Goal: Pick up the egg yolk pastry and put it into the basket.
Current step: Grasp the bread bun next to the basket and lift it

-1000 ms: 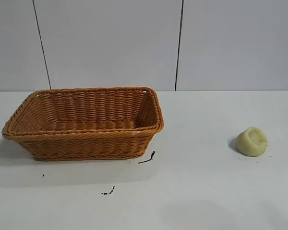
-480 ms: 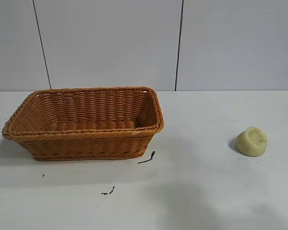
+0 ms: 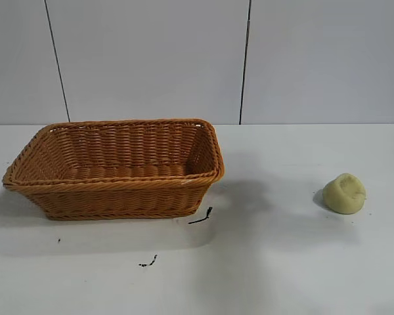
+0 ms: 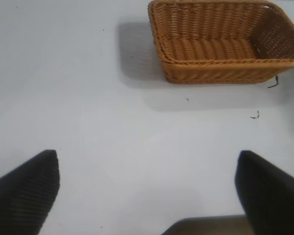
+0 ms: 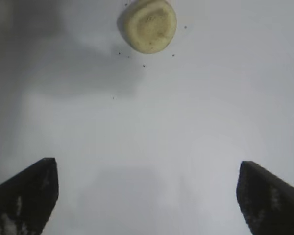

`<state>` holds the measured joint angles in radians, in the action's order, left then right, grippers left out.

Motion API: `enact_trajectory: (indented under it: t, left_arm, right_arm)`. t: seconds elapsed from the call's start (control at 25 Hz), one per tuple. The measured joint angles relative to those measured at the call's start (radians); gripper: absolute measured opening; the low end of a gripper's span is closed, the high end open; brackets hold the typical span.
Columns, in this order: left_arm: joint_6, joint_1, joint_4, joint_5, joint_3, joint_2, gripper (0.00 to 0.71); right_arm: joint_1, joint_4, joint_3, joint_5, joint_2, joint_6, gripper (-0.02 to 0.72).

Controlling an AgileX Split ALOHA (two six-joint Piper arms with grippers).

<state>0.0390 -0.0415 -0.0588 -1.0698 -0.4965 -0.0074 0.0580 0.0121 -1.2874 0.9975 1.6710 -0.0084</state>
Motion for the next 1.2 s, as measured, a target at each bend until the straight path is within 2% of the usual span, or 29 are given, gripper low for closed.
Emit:
enact_trajectory:
  t: [0.16,0.4,0.92,1.2]
  left_arm:
    - [0.0,0.0,0.0,0.0,0.0,0.0,0.695]
    - [0.0,0.0,0.0,0.0,0.0,0.0,0.695]
    - [0.0,0.0,0.0,0.0,0.0,0.0,0.695]
    - [0.0,0.0,0.0,0.0,0.0,0.0,0.695]
  right_arm:
    - [0.0,0.008,-0.078,0.013,0.087,-0.002,0.689]
    - [0.008,0.01,-0.095,0.008,0.176,-0.007,0.689]
    - [0.011,0.002,-0.095,-0.184,0.411,0.0,0.689]
    - [0.011,0.002,-0.096,-0.22,0.47,0.0,0.689]
